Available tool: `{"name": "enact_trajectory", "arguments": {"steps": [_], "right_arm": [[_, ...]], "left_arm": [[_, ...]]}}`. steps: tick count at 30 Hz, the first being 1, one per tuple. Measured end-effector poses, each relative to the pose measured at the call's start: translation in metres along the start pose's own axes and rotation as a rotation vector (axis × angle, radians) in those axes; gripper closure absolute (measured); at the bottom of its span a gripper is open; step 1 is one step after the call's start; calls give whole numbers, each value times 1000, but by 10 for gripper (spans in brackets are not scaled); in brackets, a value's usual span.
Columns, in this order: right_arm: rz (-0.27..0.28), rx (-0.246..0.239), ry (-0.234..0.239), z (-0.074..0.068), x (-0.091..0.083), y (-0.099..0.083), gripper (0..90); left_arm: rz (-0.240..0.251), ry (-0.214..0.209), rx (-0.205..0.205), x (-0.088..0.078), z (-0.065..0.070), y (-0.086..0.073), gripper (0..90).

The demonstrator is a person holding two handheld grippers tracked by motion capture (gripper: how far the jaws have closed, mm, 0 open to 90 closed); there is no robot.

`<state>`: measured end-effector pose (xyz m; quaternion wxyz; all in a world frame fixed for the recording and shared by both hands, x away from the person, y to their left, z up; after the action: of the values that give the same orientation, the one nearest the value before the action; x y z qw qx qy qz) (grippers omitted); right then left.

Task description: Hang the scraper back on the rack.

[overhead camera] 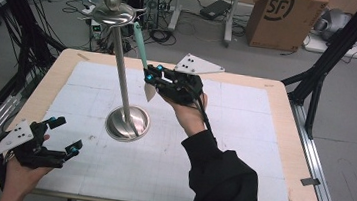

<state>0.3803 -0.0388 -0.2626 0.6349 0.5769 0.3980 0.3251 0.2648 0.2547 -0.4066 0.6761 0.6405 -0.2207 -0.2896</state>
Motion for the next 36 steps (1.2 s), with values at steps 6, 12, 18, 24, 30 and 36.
{"name": "enact_trajectory", "arguments": {"steps": [6,12,18,24,30,36], "right_arm": [[-1,-1,-26,-3,-1,0,656],[4,8,-33,-8,-23,-6,502],[-25,32,-43,-7,-52,-24,320],[-50,49,-89,-3,-79,-48,50],[-67,77,-117,1,-103,-79,0],[-54,68,-160,4,-125,-105,0]], "left_arm": [[4,1,2,-1,0,1,17],[5,-4,-1,2,0,1,17],[9,-25,3,8,5,3,17],[15,-21,-2,16,3,0,17],[11,-31,8,20,6,-1,17],[17,-36,28,24,7,-3,17]]}}
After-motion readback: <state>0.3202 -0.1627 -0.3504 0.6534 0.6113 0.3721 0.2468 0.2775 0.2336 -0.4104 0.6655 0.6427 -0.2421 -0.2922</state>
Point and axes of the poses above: each handheld gripper's, and its own axes: x roughly forward along the jaws, y roughly out of its top, z roughly to its right, the point moved 5 cm from there along x, roughly forward along the jaws
